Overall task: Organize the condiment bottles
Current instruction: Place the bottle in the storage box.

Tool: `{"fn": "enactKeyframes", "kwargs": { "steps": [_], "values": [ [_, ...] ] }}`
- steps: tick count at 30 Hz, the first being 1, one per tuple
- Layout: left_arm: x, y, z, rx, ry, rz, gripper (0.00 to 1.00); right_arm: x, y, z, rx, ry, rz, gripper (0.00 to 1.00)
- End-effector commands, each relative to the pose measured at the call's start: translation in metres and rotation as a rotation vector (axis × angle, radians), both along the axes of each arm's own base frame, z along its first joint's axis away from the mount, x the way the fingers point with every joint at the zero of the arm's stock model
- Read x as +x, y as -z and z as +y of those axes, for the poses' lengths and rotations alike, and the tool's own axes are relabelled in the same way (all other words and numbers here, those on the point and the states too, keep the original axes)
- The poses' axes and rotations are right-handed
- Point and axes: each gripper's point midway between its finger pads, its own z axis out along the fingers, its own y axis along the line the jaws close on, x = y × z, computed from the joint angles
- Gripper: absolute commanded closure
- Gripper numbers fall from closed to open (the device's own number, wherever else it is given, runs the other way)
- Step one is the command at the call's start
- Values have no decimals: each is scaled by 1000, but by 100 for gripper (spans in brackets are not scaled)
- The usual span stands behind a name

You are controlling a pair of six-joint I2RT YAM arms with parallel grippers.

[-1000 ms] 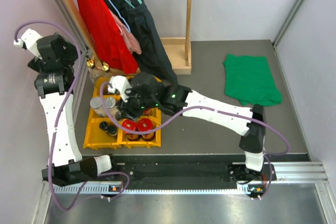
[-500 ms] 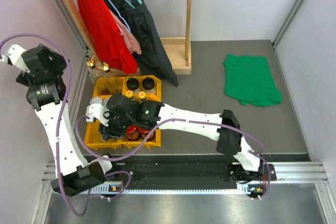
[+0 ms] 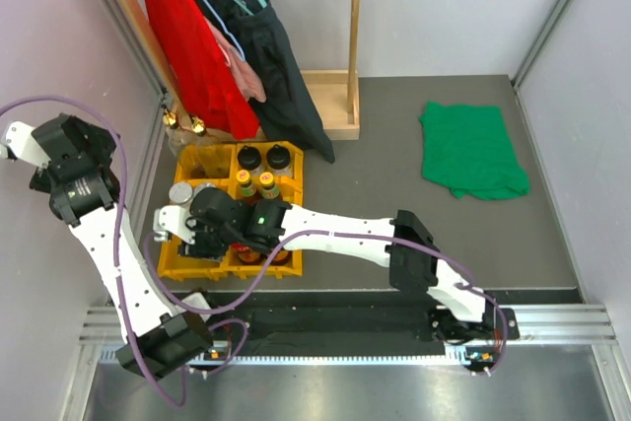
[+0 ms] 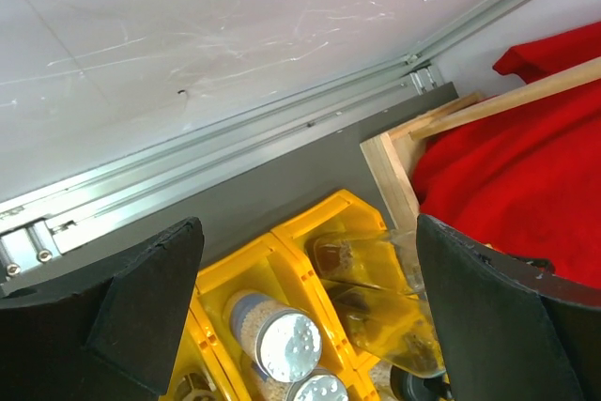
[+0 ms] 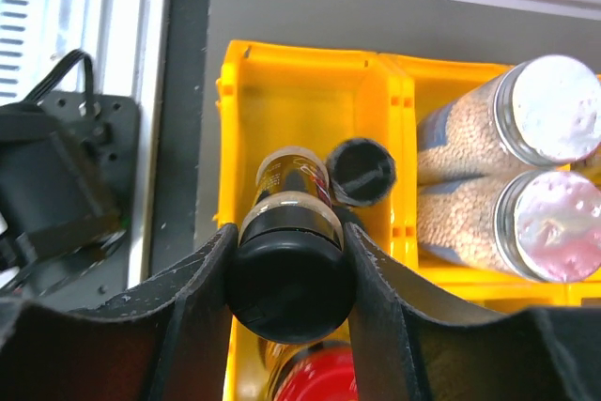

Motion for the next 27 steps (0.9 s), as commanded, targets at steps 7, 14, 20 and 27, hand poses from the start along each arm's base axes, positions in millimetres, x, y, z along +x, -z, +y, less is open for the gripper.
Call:
{"fn": "enactKeyframes", "kwargs": {
  "steps": [7, 14, 20, 27],
  "values": [
    [0, -18, -3, -9, 13, -94, 1, -4, -19, 28, 111, -11, -31, 100],
    [-9, -23, -3, 2, -15, -98, 1, -5, -4, 25, 70, -17, -30, 100],
    [-10, -24, -3, -5, -24, -110, 1, -2, 19, 18, -8, -12, -44, 100],
    [-9, -26, -2, -6, -30, -119, 1, 1, 33, 18, -44, -9, -53, 100]
  ]
}}
